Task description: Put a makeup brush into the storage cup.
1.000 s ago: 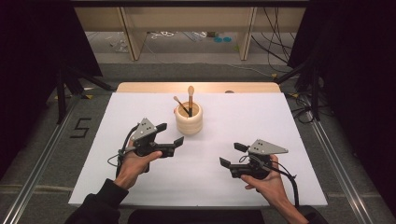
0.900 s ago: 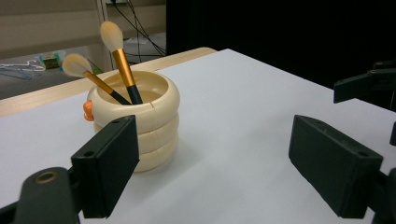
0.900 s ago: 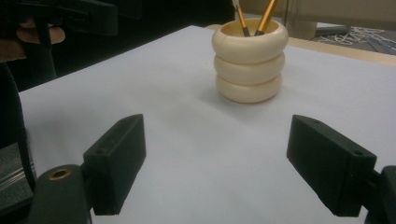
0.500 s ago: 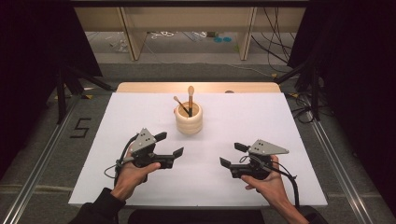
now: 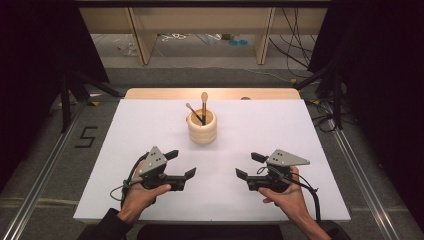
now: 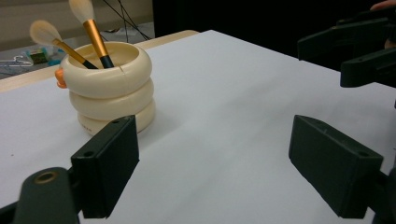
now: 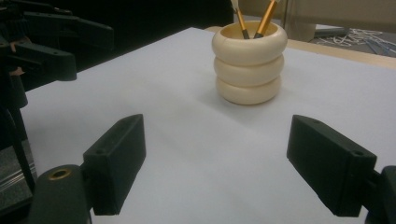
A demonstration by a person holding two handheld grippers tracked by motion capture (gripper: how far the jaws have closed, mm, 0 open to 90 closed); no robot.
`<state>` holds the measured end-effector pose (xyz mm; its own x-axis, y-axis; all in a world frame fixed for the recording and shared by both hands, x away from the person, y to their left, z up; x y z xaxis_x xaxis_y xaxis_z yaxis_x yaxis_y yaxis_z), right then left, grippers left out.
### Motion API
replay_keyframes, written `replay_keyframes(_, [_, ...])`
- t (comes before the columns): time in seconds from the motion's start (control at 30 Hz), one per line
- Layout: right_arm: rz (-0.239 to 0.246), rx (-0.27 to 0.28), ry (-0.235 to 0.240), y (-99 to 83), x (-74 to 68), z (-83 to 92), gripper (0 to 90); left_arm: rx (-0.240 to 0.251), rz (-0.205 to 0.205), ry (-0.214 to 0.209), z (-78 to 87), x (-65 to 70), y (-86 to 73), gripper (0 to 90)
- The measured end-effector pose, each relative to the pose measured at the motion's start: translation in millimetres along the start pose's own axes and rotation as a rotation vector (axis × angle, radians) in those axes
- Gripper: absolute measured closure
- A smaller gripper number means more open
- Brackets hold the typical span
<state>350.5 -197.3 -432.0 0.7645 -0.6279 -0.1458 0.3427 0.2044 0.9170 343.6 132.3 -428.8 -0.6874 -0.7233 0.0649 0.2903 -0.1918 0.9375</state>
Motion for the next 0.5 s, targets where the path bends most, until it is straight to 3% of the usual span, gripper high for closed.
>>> replay_keyframes(0.3, [0.002, 0.005, 0.000, -0.3, 0.7, 0.5, 20.4, -0.002, -0.005, -0.016, 3.8, 7.5, -6.1, 15.8])
replay_keyframes(0.5, [0.000, 0.011, 0.006, -0.9, 0.3, -0.9, 20.4, -0.014, -0.018, 0.003, 8.3, 9.6, -9.0, 15.8])
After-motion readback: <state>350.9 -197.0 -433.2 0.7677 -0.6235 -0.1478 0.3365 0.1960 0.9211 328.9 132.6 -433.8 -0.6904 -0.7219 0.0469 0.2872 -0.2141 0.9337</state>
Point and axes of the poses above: each handheld gripper's, and its own axes: z roughly backward along the jaws, y roughly out of its top, x roughly to its right, the point moved 1 cm from there along -z, roughly forward along the jaws, and after that the axes turned 3 degrees about y, right-handed, at the moved point
